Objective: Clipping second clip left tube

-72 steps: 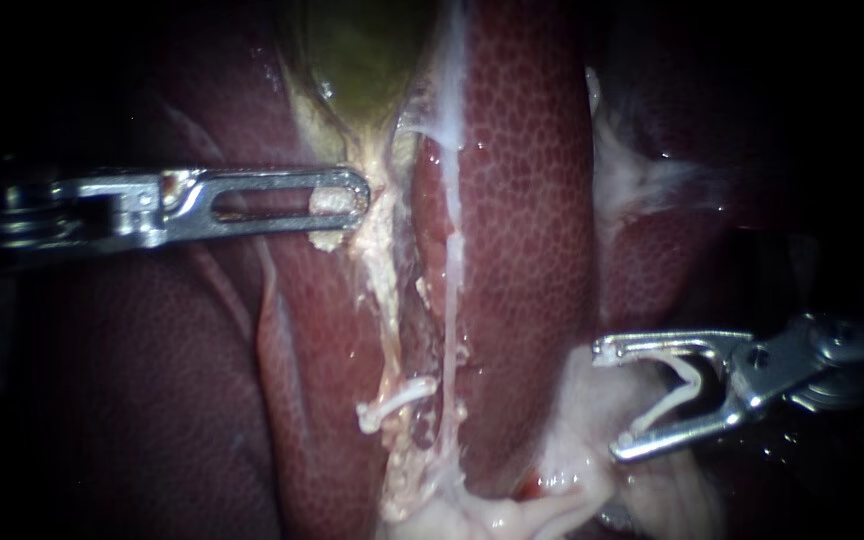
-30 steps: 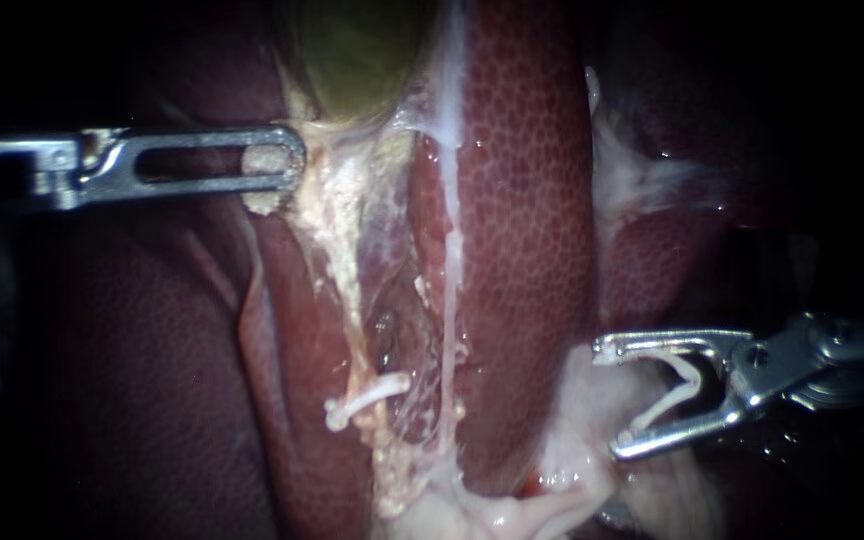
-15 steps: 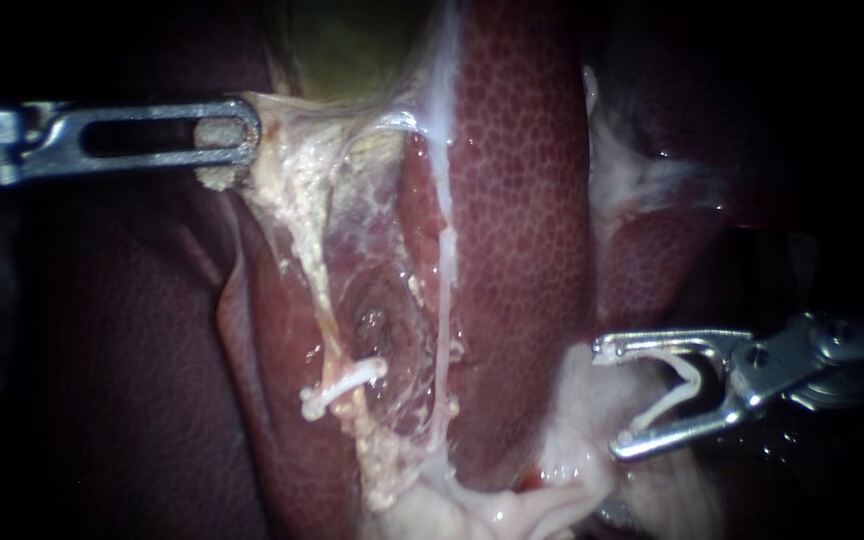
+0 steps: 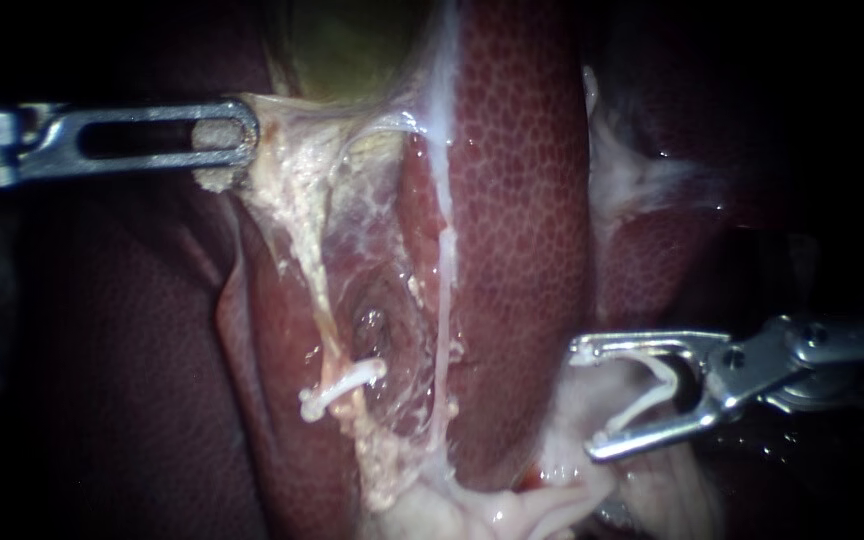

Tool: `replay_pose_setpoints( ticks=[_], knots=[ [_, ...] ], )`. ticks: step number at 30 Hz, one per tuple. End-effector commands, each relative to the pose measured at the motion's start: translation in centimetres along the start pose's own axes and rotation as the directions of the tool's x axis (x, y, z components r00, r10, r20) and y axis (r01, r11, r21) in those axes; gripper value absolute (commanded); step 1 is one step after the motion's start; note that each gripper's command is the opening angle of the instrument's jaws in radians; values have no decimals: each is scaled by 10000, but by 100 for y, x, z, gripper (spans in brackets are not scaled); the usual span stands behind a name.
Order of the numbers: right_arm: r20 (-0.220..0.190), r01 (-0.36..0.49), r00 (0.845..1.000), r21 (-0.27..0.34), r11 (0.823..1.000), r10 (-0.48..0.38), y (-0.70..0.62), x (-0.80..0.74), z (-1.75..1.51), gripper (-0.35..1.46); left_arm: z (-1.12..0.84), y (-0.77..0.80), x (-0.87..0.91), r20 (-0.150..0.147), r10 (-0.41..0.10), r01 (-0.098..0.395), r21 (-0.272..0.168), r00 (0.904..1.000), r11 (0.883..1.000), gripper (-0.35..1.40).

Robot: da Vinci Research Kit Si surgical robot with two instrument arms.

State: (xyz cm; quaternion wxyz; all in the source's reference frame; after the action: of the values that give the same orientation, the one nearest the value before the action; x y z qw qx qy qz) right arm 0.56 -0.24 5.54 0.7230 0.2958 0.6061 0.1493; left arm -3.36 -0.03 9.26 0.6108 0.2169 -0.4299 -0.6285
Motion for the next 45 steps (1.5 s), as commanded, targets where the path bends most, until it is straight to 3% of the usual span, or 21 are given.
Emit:
replay_pose_setpoints(
  ticks=[1, 11, 33, 45],
  knots=[
    [-27, 13, 10000, -25, 10000, -13, 1, -2, 4, 60, 0, 0, 0, -1, 1, -1, -6, 10000, 10000, -35],
    [-307, 142, 9994, -172, 9998, -148, 20, -18, 60, 60, 0, -1, 1, 6, -1, 1, -15, 10000, 10000, -35],
    [-488, -87, 9988, -278, 9996, 73, 55, -13, 153, 60, 3, -4, 2, 28, -5, 5, -37, 10000, 10000, -35],
    [-466, -366, 9983, -162, 9992, 358, 70, -37, 185, 60, 3, -4, 2, 30, -5, 6, -40, 10000, 10000, -35]
  ],
)
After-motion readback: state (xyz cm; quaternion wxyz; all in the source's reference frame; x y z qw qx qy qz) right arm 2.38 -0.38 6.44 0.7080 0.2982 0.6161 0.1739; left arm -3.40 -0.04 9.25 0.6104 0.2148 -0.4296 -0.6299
